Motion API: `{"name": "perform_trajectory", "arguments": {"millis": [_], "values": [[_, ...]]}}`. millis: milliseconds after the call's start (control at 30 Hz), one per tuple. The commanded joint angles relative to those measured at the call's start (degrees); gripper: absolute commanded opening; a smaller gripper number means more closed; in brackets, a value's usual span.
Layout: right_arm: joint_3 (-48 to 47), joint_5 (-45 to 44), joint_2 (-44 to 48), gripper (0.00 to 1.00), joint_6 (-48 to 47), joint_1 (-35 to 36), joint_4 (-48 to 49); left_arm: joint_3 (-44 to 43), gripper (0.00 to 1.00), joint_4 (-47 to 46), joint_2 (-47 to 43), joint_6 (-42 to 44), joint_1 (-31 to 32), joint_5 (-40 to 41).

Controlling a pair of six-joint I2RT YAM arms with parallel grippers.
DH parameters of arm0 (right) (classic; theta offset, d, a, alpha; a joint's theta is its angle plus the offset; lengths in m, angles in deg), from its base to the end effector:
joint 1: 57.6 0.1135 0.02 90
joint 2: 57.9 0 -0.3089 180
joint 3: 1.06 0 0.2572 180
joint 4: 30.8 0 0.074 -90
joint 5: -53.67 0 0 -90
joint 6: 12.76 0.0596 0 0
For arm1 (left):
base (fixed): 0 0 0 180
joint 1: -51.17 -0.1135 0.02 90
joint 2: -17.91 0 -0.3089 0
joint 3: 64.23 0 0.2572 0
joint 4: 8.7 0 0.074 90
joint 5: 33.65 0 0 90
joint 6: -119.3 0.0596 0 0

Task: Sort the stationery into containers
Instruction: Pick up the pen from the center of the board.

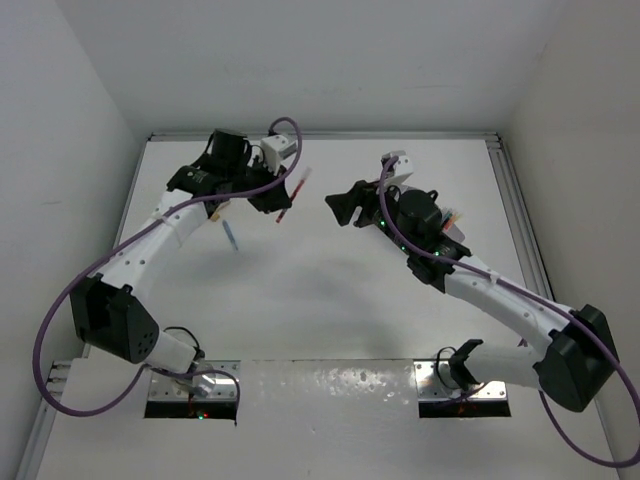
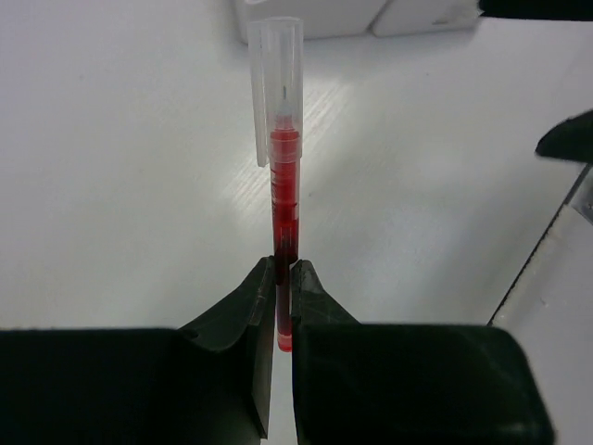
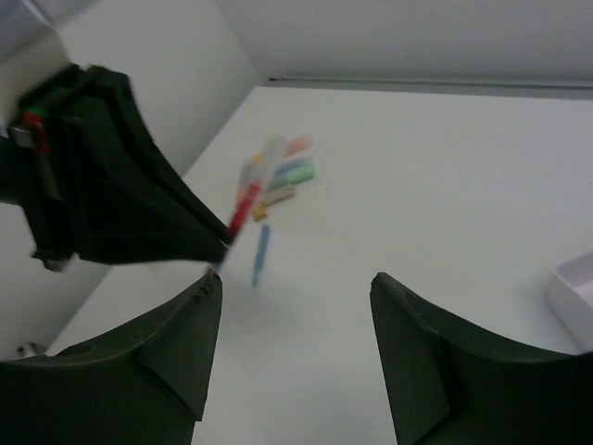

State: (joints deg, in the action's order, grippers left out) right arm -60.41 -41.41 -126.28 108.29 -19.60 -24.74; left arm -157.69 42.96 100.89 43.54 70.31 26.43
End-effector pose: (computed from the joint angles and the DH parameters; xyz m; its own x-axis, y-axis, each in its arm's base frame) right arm 0.2344 0.1765 0.3534 -0.3153 0.4056 -0.8579 -0.4446 0.7355 0.5112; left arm 0.3018 -0.1362 0.3841 -0.4458 0.3804 -0.8103 0.7722 0.6212 -0.1332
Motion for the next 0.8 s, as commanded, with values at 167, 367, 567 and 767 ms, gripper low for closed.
{"name": "perform_trajectory", "arguments": {"millis": [167, 367, 567, 767], "values": [[-3.79, 0.25, -5.09, 0.64, 6.92, 3.13, 9.46, -5.99, 0.0, 2.61, 1.22, 3.34, 8.01, -0.94], [-4.41, -1.33, -7.91, 0.64, 8.58, 4.19, 10.06, -8.45, 0.0, 2.61, 2.1, 1.32, 10.83, -1.55], [-3.53, -3.26, -7.82, 0.15, 9.47, 4.19, 12.53, -10.47, 0.0, 3.22, 2.98, 1.67, 12.68, -1.46], [-1.42, -4.32, -5.89, 0.0, 9.74, 3.93, 14.2, -12.14, 0.0, 2.17, 5.08, -0.79, 13.65, -1.21]]}}
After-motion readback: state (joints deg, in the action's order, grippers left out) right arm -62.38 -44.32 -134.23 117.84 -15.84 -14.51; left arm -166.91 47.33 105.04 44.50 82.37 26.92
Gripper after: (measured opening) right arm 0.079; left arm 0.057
